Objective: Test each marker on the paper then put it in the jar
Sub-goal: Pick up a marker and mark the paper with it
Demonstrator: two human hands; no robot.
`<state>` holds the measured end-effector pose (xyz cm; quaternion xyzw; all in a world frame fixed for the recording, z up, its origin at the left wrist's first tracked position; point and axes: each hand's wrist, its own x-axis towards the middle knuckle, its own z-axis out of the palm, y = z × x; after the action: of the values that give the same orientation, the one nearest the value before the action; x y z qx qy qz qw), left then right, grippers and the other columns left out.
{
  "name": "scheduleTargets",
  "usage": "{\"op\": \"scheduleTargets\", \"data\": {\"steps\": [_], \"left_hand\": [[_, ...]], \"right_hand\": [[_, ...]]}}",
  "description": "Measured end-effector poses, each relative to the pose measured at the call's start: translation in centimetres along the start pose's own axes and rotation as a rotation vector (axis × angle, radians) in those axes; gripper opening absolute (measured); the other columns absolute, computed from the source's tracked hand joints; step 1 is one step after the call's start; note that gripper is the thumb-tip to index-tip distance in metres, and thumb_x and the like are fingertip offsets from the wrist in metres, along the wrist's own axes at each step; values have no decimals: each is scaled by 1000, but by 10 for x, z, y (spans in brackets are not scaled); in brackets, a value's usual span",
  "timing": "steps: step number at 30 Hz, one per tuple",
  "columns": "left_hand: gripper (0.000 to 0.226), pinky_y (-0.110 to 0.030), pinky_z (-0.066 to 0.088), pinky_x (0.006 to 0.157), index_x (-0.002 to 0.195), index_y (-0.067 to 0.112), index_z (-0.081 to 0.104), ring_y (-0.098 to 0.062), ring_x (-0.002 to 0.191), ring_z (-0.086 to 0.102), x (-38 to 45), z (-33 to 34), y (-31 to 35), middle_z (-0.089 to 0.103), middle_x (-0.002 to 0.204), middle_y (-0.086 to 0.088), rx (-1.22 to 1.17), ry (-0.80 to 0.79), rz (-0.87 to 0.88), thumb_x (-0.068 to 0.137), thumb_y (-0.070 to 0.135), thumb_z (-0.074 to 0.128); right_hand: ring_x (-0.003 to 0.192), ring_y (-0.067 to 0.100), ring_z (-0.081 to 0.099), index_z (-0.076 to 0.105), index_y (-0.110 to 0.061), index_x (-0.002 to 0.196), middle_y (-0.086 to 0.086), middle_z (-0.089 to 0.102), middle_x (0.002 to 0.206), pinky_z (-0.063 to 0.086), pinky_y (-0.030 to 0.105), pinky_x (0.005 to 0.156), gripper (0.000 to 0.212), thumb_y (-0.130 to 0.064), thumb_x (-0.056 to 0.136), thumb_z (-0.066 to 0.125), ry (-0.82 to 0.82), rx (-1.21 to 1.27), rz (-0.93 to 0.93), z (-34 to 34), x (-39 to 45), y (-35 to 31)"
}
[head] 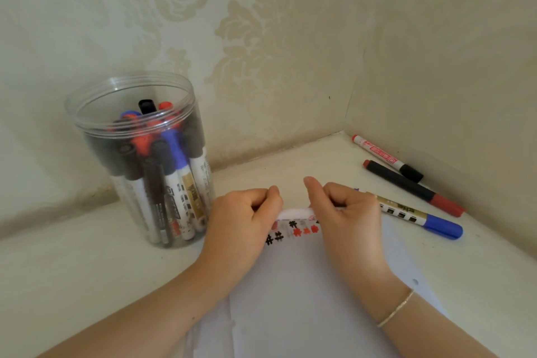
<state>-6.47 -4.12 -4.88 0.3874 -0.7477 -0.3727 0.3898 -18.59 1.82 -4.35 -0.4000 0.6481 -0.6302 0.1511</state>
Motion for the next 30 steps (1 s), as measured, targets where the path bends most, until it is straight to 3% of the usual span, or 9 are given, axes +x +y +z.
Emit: {"op": "scheduleTargets", "data": {"steps": [4, 7, 12, 14, 17, 22, 25, 27, 30], "left_hand": [[53, -26, 38, 46, 44, 17, 47, -9, 43, 52, 1, 0, 3, 44, 37, 7, 18, 34, 19, 96, 27, 51], [47, -20, 34, 46, 56, 6, 54, -3, 42, 47, 2, -6, 21, 43, 41, 1, 10, 74, 120, 96, 31, 50], [11, -25, 35, 43, 87, 20, 50, -12, 45, 47, 10, -42, 79, 57, 58, -4, -91, 177, 300, 92, 25, 59], [17, -30, 45, 52, 92, 22, 47, -19, 57, 60, 15, -58, 96, 64, 69, -4, -138, 274, 322, 89, 26, 63], [23, -25, 51, 60, 99, 19, 46, -11, 69, 67, 22, -80, 113, 67, 78, 1, -271, 393, 350, 88, 25, 65], [9, -21, 49, 55, 105, 18, 48, -11, 59, 66, 46, -127, 115, 64, 77, 0, -301, 557, 342, 98, 19, 52], [10, -24, 51, 56, 111, 21, 43, -5, 53, 60, 60, -160, 107, 57, 76, 1, -111, 623, 309, 100, 21, 43], [14, -36, 57, 63, 115, 20, 43, -10, 56, 62, 63, -173, 103, 56, 74, 3, 87, 572, 290, 101, 23, 40], [20, -45, 56, 65, 119, 18, 41, -20, 62, 66, 62, -172, 99, 60, 74, 0, 311, 403, 298, 101, 27, 39]], "right_hand": [[49, 11, 17, 22, -8, 52, 0, 17, 50, 19, 20, 45, 56, -18, 89, 63, 13, 8, 15, 1, 0, -6], [52, 20, 18, 25, 2, 55, 7, 17, 53, 19, 26, 47, 54, -18, 89, 62, 25, 98, 65, -3, 7, -20], [38, 12, 16, 42, -8, 46, 1, 22, 42, 17, 21, 41, 48, -14, 90, 60, -23, 428, 192, -1, 39, -69], [36, 11, 15, 44, -13, 46, -1, 22, 40, 16, 20, 39, 47, -13, 91, 59, -71, 555, 182, 8, 48, -93], [36, 14, 14, 44, -12, 51, -2, 23, 41, 17, 21, 37, 43, -14, 92, 57, -130, 661, 201, 28, 53, -123], [38, 13, 39, 62, -6, 71, 1, 47, 51, 37, 23, 41, 28, -23, 92, 56, -406, 258, 138, 58, 56, -157], [56, 18, 57, 62, -11, 88, 4, 60, 72, 52, 31, 60, 6, -11, 87, 56, -502, -19, 30, 70, 63, -165], [67, 18, 58, 61, -14, 95, 5, 60, 85, 52, 32, 65, 17, -6, 85, 51, -544, -189, -61, 75, 65, -167], [70, 12, 54, 64, -18, 92, 2, 60, 93, 41, 19, 56, 29, -1, 86, 42, -656, -334, -158, 79, 62, -171]]}}
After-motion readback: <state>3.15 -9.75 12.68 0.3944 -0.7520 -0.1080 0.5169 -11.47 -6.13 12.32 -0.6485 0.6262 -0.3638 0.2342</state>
